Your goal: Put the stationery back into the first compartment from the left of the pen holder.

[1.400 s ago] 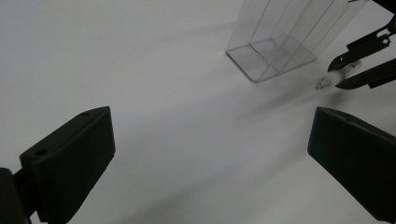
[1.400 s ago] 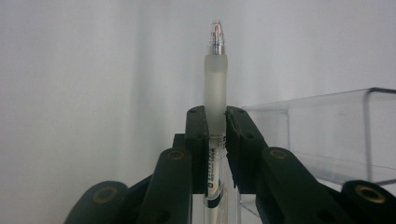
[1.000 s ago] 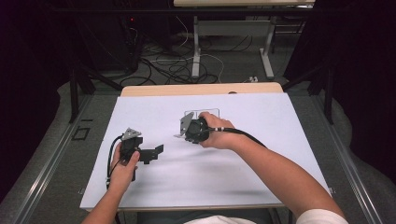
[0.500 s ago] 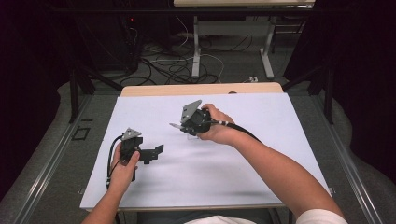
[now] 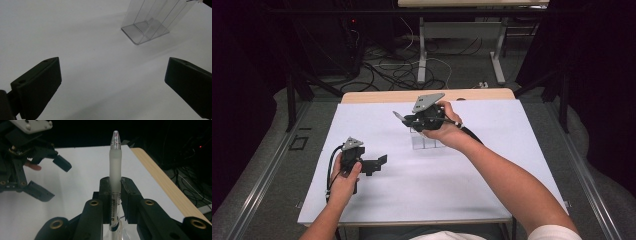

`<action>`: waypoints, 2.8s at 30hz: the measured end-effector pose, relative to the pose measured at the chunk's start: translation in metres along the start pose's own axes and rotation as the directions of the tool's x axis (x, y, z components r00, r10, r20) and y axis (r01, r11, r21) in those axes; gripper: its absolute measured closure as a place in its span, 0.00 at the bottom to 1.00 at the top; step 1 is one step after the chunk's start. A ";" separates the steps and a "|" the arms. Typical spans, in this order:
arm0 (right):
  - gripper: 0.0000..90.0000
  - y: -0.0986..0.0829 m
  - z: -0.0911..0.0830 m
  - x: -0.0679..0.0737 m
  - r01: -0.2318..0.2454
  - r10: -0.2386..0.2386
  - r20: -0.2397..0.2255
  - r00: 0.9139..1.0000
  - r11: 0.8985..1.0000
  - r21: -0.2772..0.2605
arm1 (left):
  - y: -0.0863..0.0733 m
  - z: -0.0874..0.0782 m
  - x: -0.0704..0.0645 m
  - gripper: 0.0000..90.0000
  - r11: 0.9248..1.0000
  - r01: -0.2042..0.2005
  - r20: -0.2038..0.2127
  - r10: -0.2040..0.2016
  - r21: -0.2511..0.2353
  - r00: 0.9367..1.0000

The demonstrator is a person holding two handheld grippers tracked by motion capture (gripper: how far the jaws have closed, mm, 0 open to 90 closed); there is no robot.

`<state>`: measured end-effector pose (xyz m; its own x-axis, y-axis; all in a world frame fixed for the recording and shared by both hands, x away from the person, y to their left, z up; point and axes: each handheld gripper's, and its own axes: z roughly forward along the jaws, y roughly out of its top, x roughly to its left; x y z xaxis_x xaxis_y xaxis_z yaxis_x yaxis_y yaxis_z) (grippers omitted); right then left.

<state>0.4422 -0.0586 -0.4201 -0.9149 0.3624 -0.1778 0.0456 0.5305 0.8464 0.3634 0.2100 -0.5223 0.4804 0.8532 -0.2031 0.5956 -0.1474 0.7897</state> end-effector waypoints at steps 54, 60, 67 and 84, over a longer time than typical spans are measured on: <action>0.88 -0.028 0.005 -0.024 -0.412 0.518 0.205 0.830 0.819 -0.400 | 0.000 0.001 0.000 0.01 1.000 0.001 0.003 -0.001 0.002 1.000; 0.88 -0.032 0.013 -0.020 -0.410 0.508 0.210 0.836 0.831 -0.377 | 0.000 0.001 0.000 0.01 1.000 -0.002 0.004 0.002 0.003 1.000; 0.88 -0.042 0.020 -0.021 -0.423 0.505 0.227 0.833 0.844 -0.329 | 0.000 0.001 0.000 0.01 1.000 -0.002 0.002 0.002 0.003 1.000; 0.88 -0.058 0.033 -0.014 -0.449 0.499 0.226 0.836 0.861 -0.239 | 0.000 0.001 0.000 0.01 1.000 -0.003 0.004 0.003 0.002 1.000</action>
<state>0.4657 -0.0694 -0.4832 -0.6519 0.7412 0.1604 0.3543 0.1106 0.9286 0.3636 0.2096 -0.5229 0.4846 0.8509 -0.2026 0.5956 -0.1513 0.7889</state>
